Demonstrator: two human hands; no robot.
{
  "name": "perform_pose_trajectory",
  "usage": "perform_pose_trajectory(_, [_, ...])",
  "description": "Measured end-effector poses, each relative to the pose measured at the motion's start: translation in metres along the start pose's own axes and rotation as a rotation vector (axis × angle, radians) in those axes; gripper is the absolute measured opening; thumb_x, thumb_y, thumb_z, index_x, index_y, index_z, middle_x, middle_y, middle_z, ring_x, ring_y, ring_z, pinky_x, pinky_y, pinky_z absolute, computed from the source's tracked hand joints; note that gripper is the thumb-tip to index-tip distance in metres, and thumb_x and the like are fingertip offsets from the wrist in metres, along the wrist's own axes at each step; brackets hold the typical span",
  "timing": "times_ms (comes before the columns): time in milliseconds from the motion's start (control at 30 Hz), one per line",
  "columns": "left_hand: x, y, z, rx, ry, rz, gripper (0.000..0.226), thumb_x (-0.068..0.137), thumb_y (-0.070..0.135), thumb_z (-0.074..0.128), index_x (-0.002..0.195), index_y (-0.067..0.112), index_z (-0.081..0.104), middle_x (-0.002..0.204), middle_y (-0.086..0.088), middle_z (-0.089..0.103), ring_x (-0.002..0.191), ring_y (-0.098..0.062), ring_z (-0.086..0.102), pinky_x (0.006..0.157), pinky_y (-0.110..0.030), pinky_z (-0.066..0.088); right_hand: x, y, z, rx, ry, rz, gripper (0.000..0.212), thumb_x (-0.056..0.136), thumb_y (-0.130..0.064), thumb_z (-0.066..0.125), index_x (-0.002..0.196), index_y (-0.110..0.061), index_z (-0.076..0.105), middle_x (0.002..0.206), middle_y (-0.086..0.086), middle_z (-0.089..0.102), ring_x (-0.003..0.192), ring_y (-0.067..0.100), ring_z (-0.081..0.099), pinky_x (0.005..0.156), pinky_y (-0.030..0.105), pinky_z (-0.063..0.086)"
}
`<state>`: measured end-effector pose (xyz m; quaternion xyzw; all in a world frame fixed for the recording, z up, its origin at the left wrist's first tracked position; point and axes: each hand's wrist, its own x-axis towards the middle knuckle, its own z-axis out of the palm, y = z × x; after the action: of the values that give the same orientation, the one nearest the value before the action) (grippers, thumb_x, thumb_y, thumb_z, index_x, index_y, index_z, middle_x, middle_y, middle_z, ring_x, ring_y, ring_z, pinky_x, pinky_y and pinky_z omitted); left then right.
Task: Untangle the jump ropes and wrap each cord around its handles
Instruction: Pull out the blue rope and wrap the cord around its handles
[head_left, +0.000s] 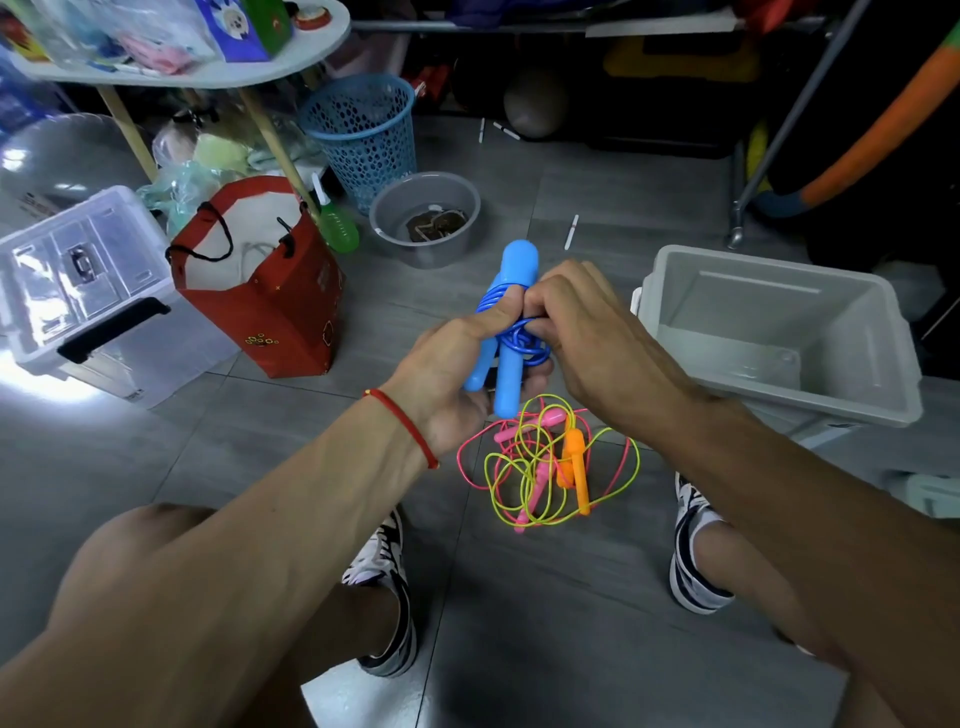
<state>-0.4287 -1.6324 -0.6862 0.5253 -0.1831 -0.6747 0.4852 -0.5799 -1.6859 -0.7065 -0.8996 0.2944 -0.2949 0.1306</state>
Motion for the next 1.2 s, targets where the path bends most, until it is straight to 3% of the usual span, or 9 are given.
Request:
perform_pose_trajectory(167, [0.001, -0.002, 0.004, -0.064, 0.02, 0.087, 0.043, 0.097, 0.025, 0.06, 0.126, -0.006, 0.058, 0.098, -0.017, 0.062, 0.071, -0.025, 0.061, 0.058, -0.028, 0.054, 0.001, -0.006, -0.006, 0.29, 0.113, 0.303, 0.006, 0.088, -0.021, 0.073, 0.089, -0.016, 0.07, 0.085, -0.006, 0.058, 0.076, 0.0, 0.051, 0.07, 0.011, 0.037])
perform_pose_trajectory(300, [0.003, -0.007, 0.013, -0.153, 0.075, 0.152, 0.043, 0.097, 0.022, 0.062, 0.126, -0.009, 0.055, 0.102, -0.019, 0.059, 0.069, -0.023, 0.063, 0.059, -0.028, 0.054, 0.002, -0.015, -0.004, 0.47, 0.307, 0.514, 0.015, 0.077, -0.021, 0.084, 0.084, -0.018, 0.07, 0.07, -0.007, 0.068, 0.062, 0.002, 0.059, 0.06, 0.016, 0.049])
perform_pose_trajectory(433, [0.006, -0.011, 0.022, -0.223, 0.238, 0.259, 0.057, 0.091, 0.013, 0.071, 0.134, -0.012, 0.044, 0.104, -0.022, 0.065, 0.078, -0.026, 0.069, 0.063, -0.037, 0.061, -0.003, -0.023, 0.006, 0.364, 0.373, 0.498, 0.007, 0.084, -0.013, 0.076, 0.08, -0.01, 0.071, 0.068, -0.005, 0.069, 0.064, 0.006, 0.066, 0.065, 0.03, 0.056])
perform_pose_trajectory(500, [0.008, -0.013, 0.023, -0.23, 0.287, 0.299, 0.053, 0.089, 0.011, 0.072, 0.129, -0.009, 0.045, 0.108, -0.024, 0.064, 0.086, -0.031, 0.069, 0.072, -0.047, 0.062, -0.003, -0.022, 0.008, 0.333, 0.349, 0.48, 0.005, 0.086, -0.013, 0.072, 0.082, -0.01, 0.072, 0.072, -0.003, 0.072, 0.066, 0.008, 0.069, 0.068, 0.035, 0.057])
perform_pose_trajectory(600, [0.011, -0.015, 0.022, -0.225, 0.333, 0.332, 0.039, 0.088, 0.013, 0.074, 0.115, 0.005, 0.047, 0.102, -0.019, 0.063, 0.082, -0.026, 0.068, 0.077, -0.043, 0.059, -0.001, -0.025, 0.007, 0.252, 0.235, 0.428, 0.01, 0.089, -0.017, 0.065, 0.086, -0.011, 0.073, 0.079, -0.001, 0.073, 0.073, 0.012, 0.07, 0.073, 0.036, 0.056])
perform_pose_trajectory(733, [0.015, -0.019, 0.022, -0.197, 0.357, 0.358, 0.038, 0.088, 0.015, 0.075, 0.112, 0.008, 0.046, 0.101, -0.019, 0.059, 0.085, -0.028, 0.064, 0.081, -0.044, 0.054, 0.0, -0.028, 0.004, 0.296, 0.191, 0.461, 0.01, 0.087, -0.019, 0.072, 0.09, -0.01, 0.075, 0.088, -0.002, 0.074, 0.076, 0.007, 0.069, 0.073, 0.017, 0.055])
perform_pose_trajectory(900, [0.015, -0.023, 0.023, -0.152, 0.37, 0.358, 0.04, 0.087, 0.017, 0.076, 0.115, 0.006, 0.049, 0.1, -0.015, 0.062, 0.077, -0.021, 0.065, 0.071, -0.036, 0.053, 0.002, -0.022, 0.006, 0.158, 0.125, 0.436, 0.009, 0.08, -0.018, 0.069, 0.083, -0.01, 0.071, 0.084, 0.002, 0.069, 0.074, 0.018, 0.067, 0.074, 0.038, 0.055])
perform_pose_trajectory(1033, [0.013, -0.012, 0.015, -0.133, 0.274, 0.318, 0.042, 0.091, 0.021, 0.071, 0.119, -0.003, 0.051, 0.099, -0.018, 0.065, 0.075, -0.024, 0.068, 0.063, -0.035, 0.057, 0.004, -0.016, 0.003, 0.141, 0.106, 0.499, 0.014, 0.081, -0.023, 0.065, 0.08, -0.009, 0.062, 0.084, 0.001, 0.062, 0.074, 0.019, 0.06, 0.068, 0.031, 0.045])
perform_pose_trajectory(1200, [0.01, 0.003, -0.003, -0.032, 0.049, 0.253, 0.061, 0.09, 0.043, 0.06, 0.132, 0.0, 0.054, 0.114, -0.021, 0.067, 0.091, -0.029, 0.068, 0.064, -0.034, 0.056, 0.004, -0.001, -0.019, 0.414, -0.059, 0.461, 0.012, 0.093, -0.018, 0.059, 0.082, -0.014, 0.056, 0.091, -0.002, 0.049, 0.072, 0.01, 0.05, 0.067, 0.023, 0.038])
